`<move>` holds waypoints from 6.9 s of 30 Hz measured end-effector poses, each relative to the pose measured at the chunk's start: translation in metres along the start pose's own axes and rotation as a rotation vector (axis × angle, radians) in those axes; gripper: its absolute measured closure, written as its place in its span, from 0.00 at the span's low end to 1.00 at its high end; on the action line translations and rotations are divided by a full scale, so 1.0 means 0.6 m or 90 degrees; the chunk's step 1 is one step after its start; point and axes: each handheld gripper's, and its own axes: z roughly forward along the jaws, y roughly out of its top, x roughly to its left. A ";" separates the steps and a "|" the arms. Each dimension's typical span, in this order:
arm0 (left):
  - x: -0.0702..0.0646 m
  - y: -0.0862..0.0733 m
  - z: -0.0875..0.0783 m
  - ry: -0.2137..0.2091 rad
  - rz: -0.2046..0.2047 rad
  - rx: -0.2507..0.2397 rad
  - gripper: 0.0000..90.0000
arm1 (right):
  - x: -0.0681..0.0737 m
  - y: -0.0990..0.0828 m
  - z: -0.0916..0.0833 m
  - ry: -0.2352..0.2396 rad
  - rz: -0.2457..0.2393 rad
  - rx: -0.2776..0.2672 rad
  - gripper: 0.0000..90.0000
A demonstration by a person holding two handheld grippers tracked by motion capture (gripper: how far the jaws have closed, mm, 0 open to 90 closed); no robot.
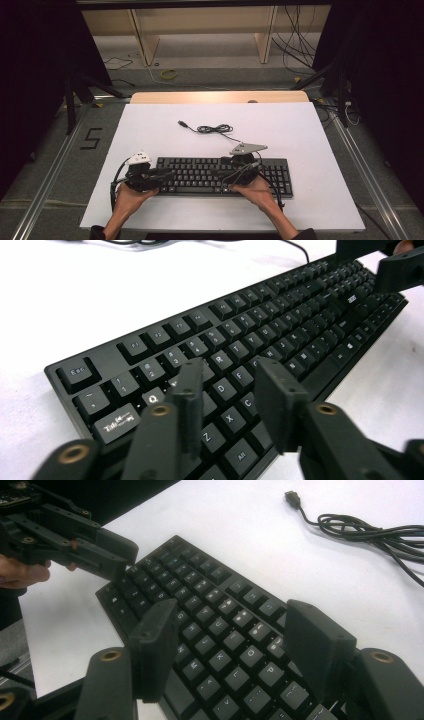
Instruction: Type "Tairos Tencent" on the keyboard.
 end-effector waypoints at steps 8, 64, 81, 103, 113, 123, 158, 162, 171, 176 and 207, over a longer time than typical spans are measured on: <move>0.000 0.003 0.011 0.014 0.021 0.028 0.90 | 0.000 -0.005 -0.005 -0.003 -0.008 -0.009 0.40; 0.006 0.011 0.036 0.030 0.013 0.066 0.93 | 0.003 -0.032 -0.033 -0.002 -0.018 -0.029 0.34; 0.006 0.011 0.018 0.001 -0.019 0.008 0.52 | 0.007 -0.030 -0.027 0.000 -0.015 -0.028 0.34; -0.007 0.003 -0.005 -0.008 -0.014 -0.050 0.34 | 0.028 -0.018 -0.001 0.036 -0.020 -0.002 0.57; -0.006 0.000 -0.014 -0.012 -0.015 -0.062 0.33 | 0.037 -0.014 0.016 0.038 -0.027 0.027 0.77; -0.004 -0.003 -0.018 -0.010 -0.013 -0.066 0.34 | 0.048 -0.015 0.036 0.052 -0.047 0.056 0.95; -0.004 -0.024 -0.026 -0.004 -0.018 -0.054 0.34 | 0.071 -0.028 0.091 0.053 -0.079 0.139 1.00; -0.004 -0.025 -0.026 -0.004 -0.018 -0.054 0.34 | 0.071 -0.029 0.094 0.050 -0.084 0.142 1.00; -0.004 -0.026 -0.026 -0.006 -0.019 -0.050 0.34 | 0.070 -0.030 0.097 0.048 -0.086 0.145 1.00; -0.003 -0.026 -0.026 -0.006 -0.022 -0.050 0.34 | 0.070 -0.030 0.098 0.047 -0.088 0.145 1.00; 0.002 -0.026 -0.028 0.002 -0.023 -0.046 0.34 | 0.046 -0.010 0.067 0.051 -0.051 0.082 0.77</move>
